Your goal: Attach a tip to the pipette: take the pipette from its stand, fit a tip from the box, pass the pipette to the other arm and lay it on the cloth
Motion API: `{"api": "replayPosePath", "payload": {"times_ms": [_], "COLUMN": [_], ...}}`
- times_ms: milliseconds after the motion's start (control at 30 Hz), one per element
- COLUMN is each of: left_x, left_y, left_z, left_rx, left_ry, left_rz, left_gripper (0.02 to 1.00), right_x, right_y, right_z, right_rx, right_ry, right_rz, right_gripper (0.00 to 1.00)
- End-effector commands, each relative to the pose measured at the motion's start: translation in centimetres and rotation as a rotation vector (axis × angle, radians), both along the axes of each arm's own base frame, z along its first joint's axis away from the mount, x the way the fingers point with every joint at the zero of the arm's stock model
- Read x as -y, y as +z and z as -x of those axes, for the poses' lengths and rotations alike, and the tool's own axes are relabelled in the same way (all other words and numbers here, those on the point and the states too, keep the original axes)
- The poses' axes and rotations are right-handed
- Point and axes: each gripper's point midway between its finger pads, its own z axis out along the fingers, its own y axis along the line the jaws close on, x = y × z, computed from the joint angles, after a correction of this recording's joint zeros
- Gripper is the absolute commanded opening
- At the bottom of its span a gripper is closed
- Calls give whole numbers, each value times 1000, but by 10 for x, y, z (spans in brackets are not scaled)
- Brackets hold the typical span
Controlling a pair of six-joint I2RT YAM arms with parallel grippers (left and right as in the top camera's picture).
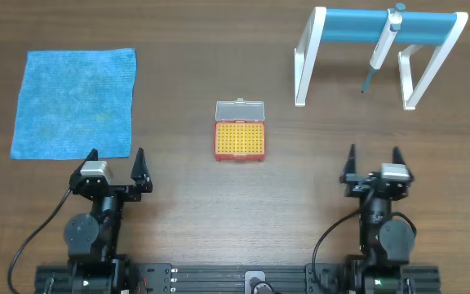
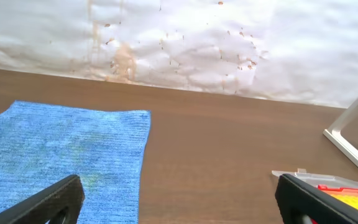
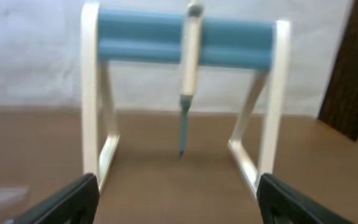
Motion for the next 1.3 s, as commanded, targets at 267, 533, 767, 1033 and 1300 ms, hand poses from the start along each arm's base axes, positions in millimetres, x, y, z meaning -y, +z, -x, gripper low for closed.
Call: {"api": "replayPosePath", "payload": {"times_ms": [267,533,767,1033,1300], "left_x": [2,2,2,2,2], "left_y": [0,0,0,0,0], "left_z": [0,0,0,0,0], "left_rx": [3,3,3,3,3], "left_ry": [-15,-15,-15,-15,-15], "left_rz": [-1,-1,-1,-1,-1], "left_gripper": [996,996,996,996,996], "right_x": [27,22,23,19,28], "right_y": [28,48,38,18,12], "right_z": [-55,-125,-156,-179,-214], "right_rx": [48,-17,-56,-93,-191], "right_ry": [-136,-96,-95,-57,-10], "right_rz": [-117,-113,-82,-12,-23], "right_gripper": [820,820,820,809,809]}}
